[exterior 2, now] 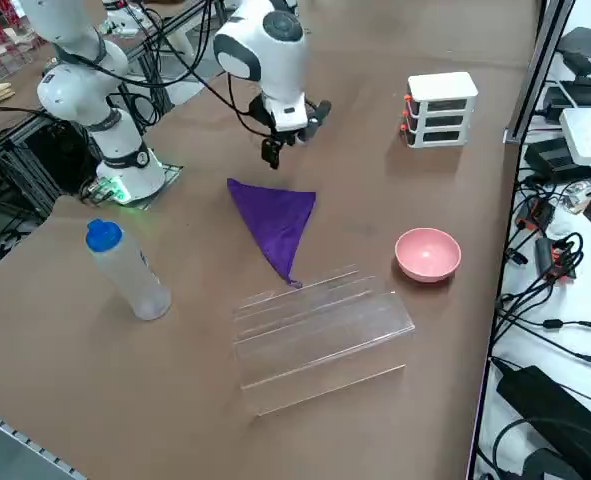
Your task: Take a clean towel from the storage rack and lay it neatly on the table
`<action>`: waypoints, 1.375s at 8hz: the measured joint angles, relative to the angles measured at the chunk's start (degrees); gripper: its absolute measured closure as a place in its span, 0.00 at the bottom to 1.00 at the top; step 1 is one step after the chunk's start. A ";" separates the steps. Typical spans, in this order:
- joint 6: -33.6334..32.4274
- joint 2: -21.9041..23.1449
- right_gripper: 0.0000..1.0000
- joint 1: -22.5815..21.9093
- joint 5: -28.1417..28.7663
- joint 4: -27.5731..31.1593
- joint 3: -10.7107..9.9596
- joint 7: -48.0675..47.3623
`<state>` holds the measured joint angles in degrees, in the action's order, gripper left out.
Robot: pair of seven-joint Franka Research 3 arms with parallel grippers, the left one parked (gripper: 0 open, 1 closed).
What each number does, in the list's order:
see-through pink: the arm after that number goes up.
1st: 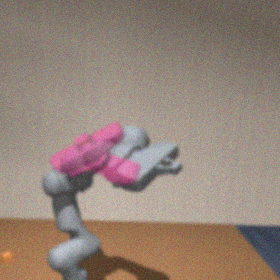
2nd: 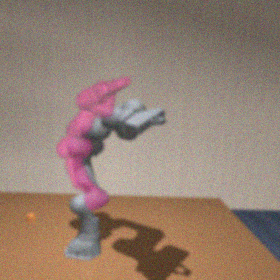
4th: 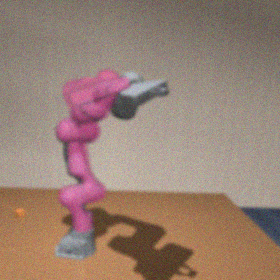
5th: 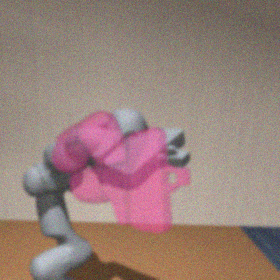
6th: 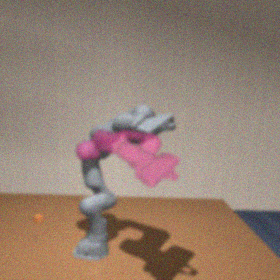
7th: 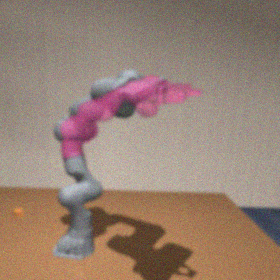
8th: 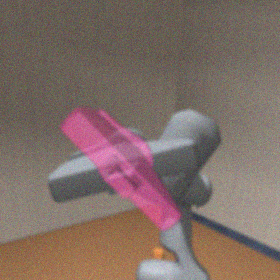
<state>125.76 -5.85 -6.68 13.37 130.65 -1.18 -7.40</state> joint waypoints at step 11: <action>13.23 -15.59 0.08 -4.42 -18.35 -5.27 0.23 -32.33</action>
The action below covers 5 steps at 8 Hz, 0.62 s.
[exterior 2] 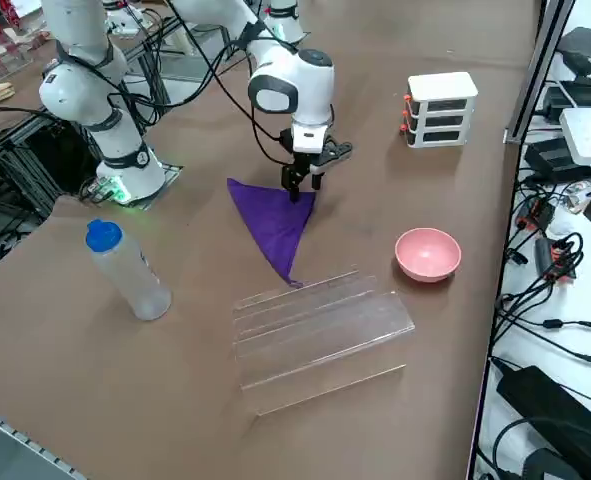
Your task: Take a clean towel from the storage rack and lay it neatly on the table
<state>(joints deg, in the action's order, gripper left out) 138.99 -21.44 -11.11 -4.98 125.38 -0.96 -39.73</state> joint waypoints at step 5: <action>-2.66 0.98 0.10 0.01 -0.07 -0.33 -0.04 0.00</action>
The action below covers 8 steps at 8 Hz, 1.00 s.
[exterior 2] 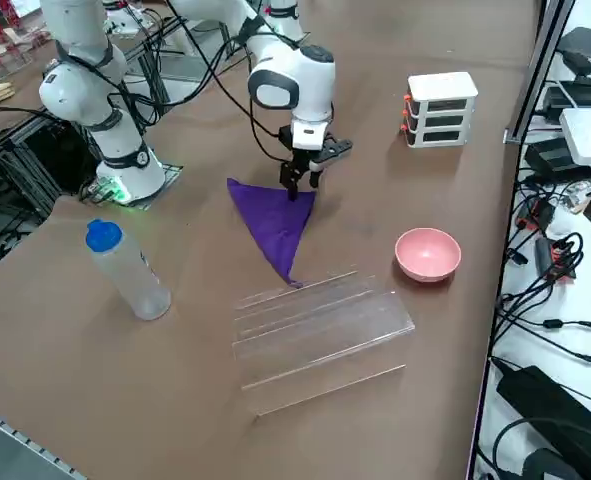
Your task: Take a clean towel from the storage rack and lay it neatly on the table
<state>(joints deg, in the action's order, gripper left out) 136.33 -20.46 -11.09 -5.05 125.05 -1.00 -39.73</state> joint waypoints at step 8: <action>3.23 -2.09 0.10 0.23 -0.04 0.21 -0.06 0.00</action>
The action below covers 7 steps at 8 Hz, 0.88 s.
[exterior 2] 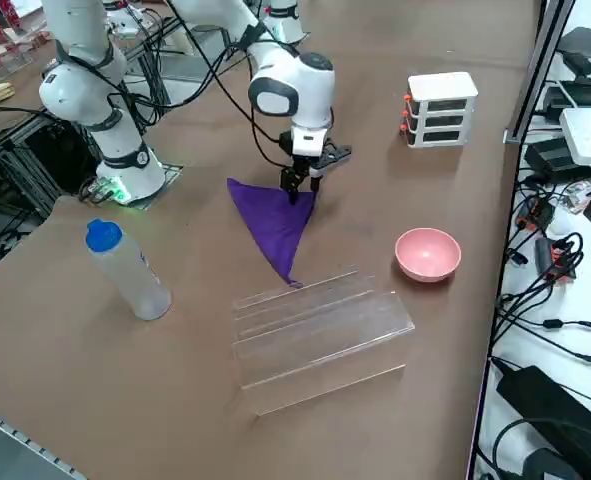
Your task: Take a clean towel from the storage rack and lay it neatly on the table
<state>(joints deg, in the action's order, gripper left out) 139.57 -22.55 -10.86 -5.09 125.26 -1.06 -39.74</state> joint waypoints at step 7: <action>0.81 -0.48 0.11 0.20 -0.03 -0.05 -0.03 0.00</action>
<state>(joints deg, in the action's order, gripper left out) 140.38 -23.03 -10.66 -5.12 125.21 -1.09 -39.74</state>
